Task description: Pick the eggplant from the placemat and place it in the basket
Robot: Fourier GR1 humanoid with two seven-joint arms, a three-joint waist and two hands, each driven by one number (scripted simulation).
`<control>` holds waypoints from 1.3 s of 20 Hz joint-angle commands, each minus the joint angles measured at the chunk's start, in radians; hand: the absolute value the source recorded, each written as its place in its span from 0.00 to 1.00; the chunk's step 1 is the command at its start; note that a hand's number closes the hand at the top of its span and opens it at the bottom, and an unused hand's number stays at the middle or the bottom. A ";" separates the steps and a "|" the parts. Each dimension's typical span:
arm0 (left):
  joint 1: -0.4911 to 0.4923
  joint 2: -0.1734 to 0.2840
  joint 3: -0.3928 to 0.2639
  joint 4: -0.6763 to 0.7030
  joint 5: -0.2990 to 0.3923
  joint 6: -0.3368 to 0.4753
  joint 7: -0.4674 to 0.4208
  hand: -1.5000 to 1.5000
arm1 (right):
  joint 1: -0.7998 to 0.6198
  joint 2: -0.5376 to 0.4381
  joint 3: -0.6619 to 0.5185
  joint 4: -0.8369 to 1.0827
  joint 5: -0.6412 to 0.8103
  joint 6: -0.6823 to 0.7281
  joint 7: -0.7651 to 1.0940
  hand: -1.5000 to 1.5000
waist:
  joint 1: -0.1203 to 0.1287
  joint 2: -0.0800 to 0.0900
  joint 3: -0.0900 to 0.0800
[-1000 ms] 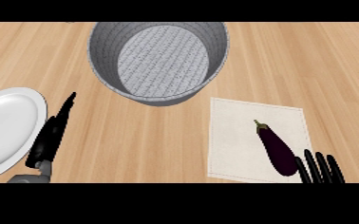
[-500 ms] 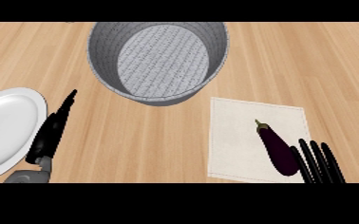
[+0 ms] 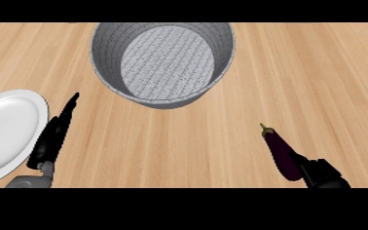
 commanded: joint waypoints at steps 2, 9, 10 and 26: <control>-0.002 -0.001 0.004 0.007 0.004 -0.011 0.004 0.50 | -0.135 0.123 0.064 0.132 0.003 0.010 0.081 1.00 | 0.032 0.015 0.033; 0.023 -0.021 0.001 0.020 -0.006 0.004 -0.021 0.50 | -0.125 0.123 0.052 0.119 0.043 -0.108 0.051 1.00 | 0.024 0.012 0.033; 0.016 -0.031 -0.011 0.012 -0.013 0.007 0.007 0.50 | -0.096 0.123 0.072 0.111 0.043 -0.175 0.052 1.00 | 0.017 0.011 0.034; -0.055 -0.031 -0.018 0.028 -0.021 -0.019 0.026 0.50 | -0.666 0.042 -0.059 0.086 -0.106 0.646 0.230 1.00 | 0.063 0.019 0.029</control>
